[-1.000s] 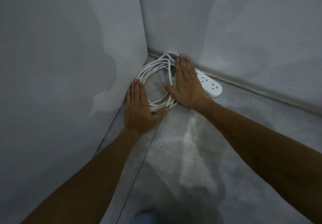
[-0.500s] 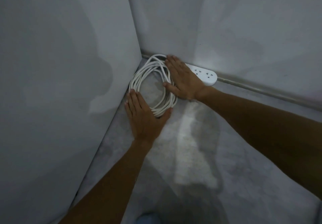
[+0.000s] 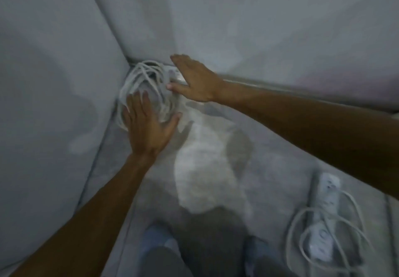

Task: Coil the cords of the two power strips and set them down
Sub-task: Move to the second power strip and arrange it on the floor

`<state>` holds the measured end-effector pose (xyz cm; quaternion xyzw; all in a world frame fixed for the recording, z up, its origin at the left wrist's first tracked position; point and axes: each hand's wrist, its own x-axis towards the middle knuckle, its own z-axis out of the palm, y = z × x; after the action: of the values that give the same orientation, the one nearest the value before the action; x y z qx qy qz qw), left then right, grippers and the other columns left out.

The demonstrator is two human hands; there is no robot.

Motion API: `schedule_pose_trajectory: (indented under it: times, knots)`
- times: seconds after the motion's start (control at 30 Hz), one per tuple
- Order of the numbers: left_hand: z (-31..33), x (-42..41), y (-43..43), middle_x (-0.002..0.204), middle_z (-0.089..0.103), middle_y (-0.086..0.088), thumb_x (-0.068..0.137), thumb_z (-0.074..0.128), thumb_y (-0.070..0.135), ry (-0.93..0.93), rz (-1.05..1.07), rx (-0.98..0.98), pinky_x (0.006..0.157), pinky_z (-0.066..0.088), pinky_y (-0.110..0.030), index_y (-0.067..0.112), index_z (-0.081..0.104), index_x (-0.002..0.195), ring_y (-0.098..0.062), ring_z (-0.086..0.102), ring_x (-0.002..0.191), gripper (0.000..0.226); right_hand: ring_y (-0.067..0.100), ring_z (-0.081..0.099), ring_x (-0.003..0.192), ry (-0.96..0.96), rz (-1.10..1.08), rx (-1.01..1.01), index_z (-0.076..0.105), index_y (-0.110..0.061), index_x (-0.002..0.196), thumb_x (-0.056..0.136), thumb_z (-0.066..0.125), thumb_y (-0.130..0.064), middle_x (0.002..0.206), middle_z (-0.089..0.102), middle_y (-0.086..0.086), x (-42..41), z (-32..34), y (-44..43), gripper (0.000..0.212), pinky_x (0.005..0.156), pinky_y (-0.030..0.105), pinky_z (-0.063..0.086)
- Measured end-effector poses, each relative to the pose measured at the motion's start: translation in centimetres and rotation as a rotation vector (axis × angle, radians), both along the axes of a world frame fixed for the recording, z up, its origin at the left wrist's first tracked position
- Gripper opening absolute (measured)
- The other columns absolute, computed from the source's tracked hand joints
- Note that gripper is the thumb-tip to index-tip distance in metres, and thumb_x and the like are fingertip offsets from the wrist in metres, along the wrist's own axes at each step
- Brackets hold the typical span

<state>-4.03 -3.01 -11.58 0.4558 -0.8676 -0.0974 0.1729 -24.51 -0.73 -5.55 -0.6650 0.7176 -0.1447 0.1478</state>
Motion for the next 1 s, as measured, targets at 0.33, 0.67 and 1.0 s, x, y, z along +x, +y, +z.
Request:
schedule_pose_trajectory:
  times: [0.33,0.67,1.0]
  knots:
    - [-5.4,-1.8,16.5,0.152,0.035,-0.024,0.087,0.056,0.061,0.090,-0.408,0.250,0.117,0.023,-0.053,-0.005,0.035,0.146,-0.037,0.028,0.144,0.091,0.027,-0.011,0.152,0.280,0.219,0.667,-0.013,-0.019,0.156,0.071,0.048,-0.087,0.164,-0.011,0.011,-8.4,-3.0,37.5,0.125,0.123,0.042,-0.005]
    - [-4.4,-7.5,20.9,0.154,0.034,-0.020,0.087,0.058,0.063,-0.056,-0.817,0.261,0.122,0.012,-0.046,-0.002,0.033,0.148,-0.034,0.026,0.146,0.092,0.030,-0.005,0.152,0.237,0.148,0.601,0.000,-0.004,0.155,0.068,0.034,-0.096,0.164,-0.002,0.016,-7.0,-4.9,46.1,0.132,0.122,0.053,0.007]
    - [-5.3,-13.0,24.7,0.153,0.035,-0.023,0.087,0.043,0.068,-0.059,-0.892,0.404,0.119,0.019,-0.052,-0.002,0.035,0.146,-0.037,0.030,0.143,0.093,0.033,-0.003,0.152,0.217,-0.211,0.540,0.003,0.005,0.154,0.071,0.033,-0.093,0.163,0.002,0.022,-8.8,-7.1,41.4,0.132,0.123,0.049,0.003]
